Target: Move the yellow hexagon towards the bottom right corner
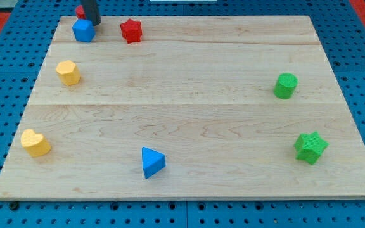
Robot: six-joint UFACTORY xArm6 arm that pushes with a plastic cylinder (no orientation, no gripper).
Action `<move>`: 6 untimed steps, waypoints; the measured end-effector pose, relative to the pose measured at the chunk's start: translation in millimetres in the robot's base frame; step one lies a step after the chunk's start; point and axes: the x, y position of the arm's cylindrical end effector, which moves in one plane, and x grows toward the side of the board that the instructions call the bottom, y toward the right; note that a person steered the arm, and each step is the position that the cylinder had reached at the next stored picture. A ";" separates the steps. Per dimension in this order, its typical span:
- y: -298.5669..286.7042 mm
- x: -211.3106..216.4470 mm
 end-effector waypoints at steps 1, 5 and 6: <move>-24.2 23.4; -92.0 30.4; -95.1 40.1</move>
